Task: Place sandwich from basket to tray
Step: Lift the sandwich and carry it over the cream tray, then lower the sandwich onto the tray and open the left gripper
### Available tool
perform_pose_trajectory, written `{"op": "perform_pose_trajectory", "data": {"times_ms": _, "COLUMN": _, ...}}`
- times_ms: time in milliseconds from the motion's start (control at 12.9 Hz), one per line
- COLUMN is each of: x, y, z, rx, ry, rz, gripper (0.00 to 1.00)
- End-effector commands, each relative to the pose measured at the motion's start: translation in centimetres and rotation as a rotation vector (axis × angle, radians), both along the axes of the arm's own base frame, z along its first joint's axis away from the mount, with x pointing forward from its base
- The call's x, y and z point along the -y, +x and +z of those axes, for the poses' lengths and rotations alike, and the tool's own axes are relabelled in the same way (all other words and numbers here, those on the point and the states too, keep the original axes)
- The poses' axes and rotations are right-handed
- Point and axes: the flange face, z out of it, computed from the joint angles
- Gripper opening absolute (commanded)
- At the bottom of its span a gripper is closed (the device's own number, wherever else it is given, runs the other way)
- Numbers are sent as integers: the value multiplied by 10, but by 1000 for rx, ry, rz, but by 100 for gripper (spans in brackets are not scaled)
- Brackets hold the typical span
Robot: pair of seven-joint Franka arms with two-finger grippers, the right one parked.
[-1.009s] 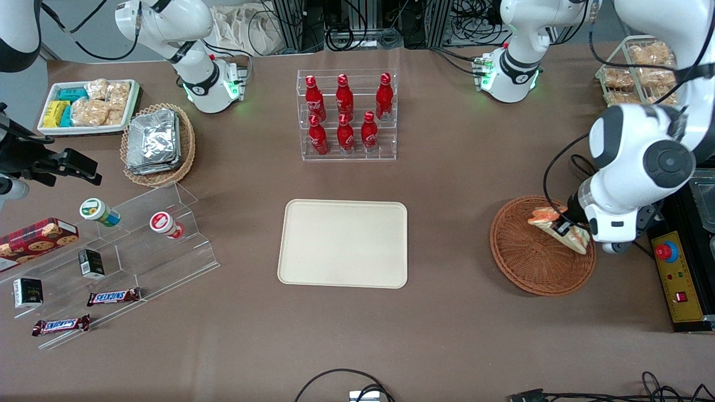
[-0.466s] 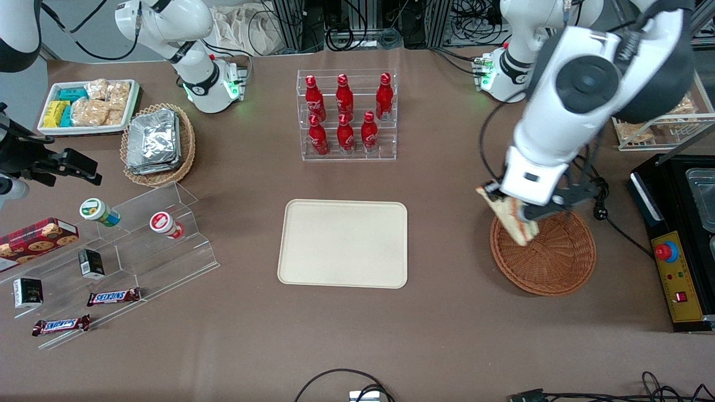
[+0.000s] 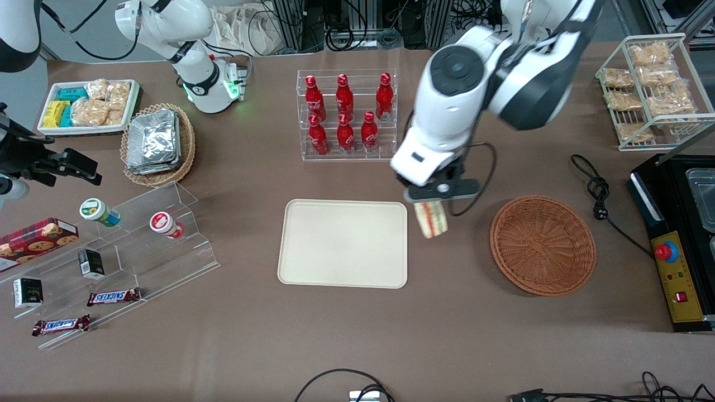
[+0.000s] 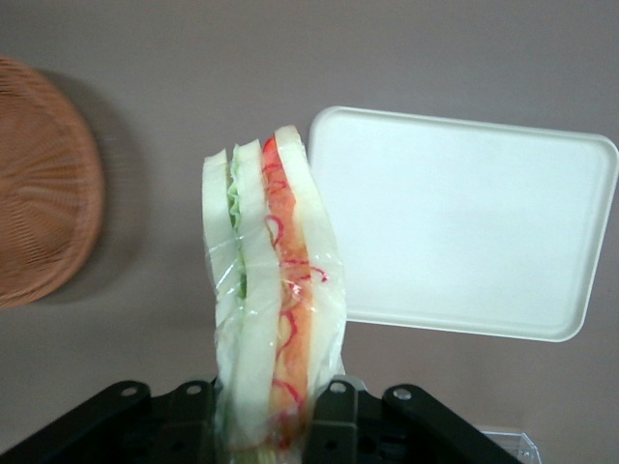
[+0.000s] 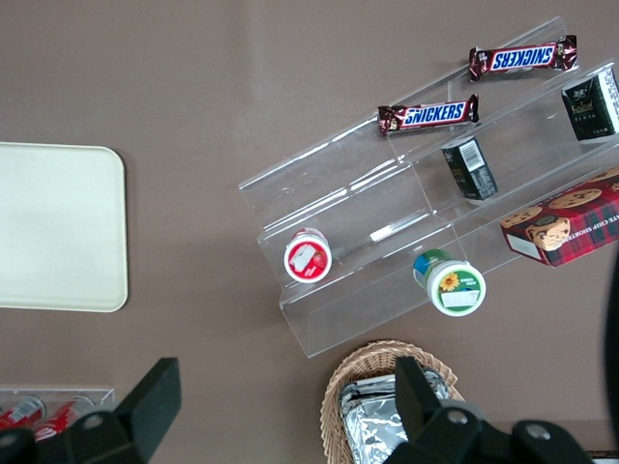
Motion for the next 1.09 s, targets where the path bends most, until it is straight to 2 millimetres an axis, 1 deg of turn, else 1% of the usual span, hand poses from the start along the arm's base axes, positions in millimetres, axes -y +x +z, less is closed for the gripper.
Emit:
{"op": "perform_pose_trajectory", "data": {"times_ms": 0, "x": 51, "y": 11, "z": -86, "rx": 16, "ry": 15, "rz": -72, "gripper": 0}}
{"op": "perform_pose_trajectory", "data": {"times_ms": 78, "x": 63, "y": 13, "z": -117, "rx": 45, "ry": 17, "rz": -79, "gripper": 0}}
{"op": "perform_pose_trajectory", "data": {"times_ms": 310, "x": 77, "y": 26, "z": -195, "rx": 90, "ry": -36, "rz": -106, "gripper": 0}}
{"op": "perform_pose_trajectory", "data": {"times_ms": 466, "x": 78, "y": 27, "z": -234, "rx": 87, "ry": -30, "rz": -129, "gripper": 0}}
{"op": "perform_pose_trajectory", "data": {"times_ms": 543, "x": 78, "y": 27, "z": -245, "rx": 95, "ry": -15, "rz": -133, "gripper": 0}}
{"op": "perform_pose_trajectory", "data": {"times_ms": 621, "x": 77, "y": 26, "z": -249, "rx": 95, "ry": -9, "rz": -137, "gripper": 0}}
{"op": "perform_pose_trajectory", "data": {"times_ms": 698, "x": 78, "y": 27, "z": -248, "rx": 97, "ry": -14, "rz": -135, "gripper": 4}}
{"op": "perform_pose_trajectory", "data": {"times_ms": 776, "x": 78, "y": 26, "z": -250, "rx": 96, "ry": -15, "rz": -135, "gripper": 21}}
{"op": "perform_pose_trajectory", "data": {"times_ms": 853, "x": 78, "y": 25, "z": -252, "rx": 91, "ry": -16, "rz": -131, "gripper": 31}}
{"op": "perform_pose_trajectory", "data": {"times_ms": 931, "x": 76, "y": 25, "z": -254, "rx": 87, "ry": -13, "rz": -132, "gripper": 62}}
{"op": "perform_pose_trajectory", "data": {"times_ms": 1009, "x": 76, "y": 25, "z": -254, "rx": 88, "ry": -12, "rz": -131, "gripper": 100}}
